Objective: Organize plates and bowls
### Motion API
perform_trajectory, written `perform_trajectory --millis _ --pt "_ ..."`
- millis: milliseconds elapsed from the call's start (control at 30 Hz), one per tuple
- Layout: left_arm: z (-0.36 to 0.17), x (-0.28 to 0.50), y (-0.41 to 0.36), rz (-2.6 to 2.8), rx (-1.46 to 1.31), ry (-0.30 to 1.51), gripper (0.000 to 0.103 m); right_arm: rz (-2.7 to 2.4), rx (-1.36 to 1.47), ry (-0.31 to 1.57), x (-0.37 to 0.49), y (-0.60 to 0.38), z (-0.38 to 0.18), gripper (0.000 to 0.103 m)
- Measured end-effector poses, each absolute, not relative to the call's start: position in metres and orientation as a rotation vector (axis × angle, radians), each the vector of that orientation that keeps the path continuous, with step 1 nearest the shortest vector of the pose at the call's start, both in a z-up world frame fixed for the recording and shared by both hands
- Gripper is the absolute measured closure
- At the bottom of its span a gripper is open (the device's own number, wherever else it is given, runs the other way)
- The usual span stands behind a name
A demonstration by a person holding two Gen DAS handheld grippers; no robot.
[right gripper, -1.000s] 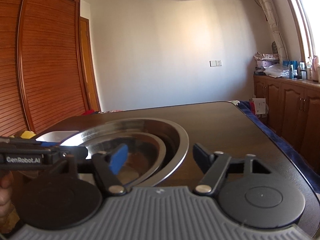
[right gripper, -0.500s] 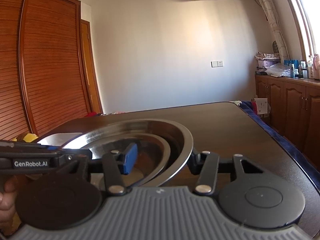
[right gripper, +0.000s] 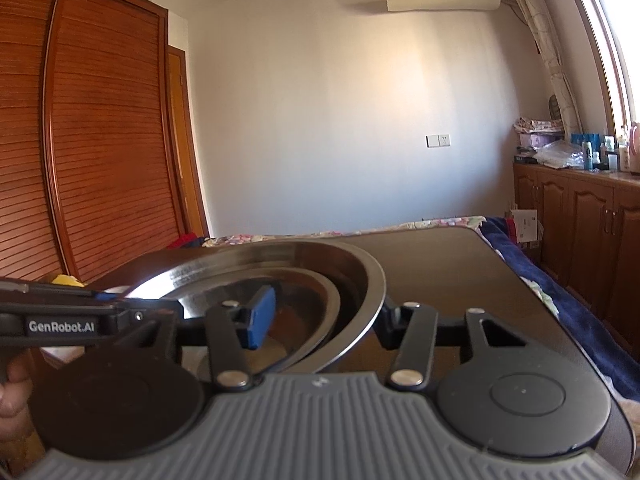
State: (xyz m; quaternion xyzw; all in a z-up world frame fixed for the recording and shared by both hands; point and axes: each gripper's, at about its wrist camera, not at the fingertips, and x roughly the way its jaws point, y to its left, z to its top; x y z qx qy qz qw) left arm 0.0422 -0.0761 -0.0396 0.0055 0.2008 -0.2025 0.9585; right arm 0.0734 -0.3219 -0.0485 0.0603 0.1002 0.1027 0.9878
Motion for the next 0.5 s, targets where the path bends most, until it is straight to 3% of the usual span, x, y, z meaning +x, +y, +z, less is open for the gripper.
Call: perform_trajectory --millis 500 --pt "0.008 0.056 -0.036 -0.362 0.036 0.361 0.072 0.284 0.122 0.175 0.092 -0.297 -0.018 0.050"
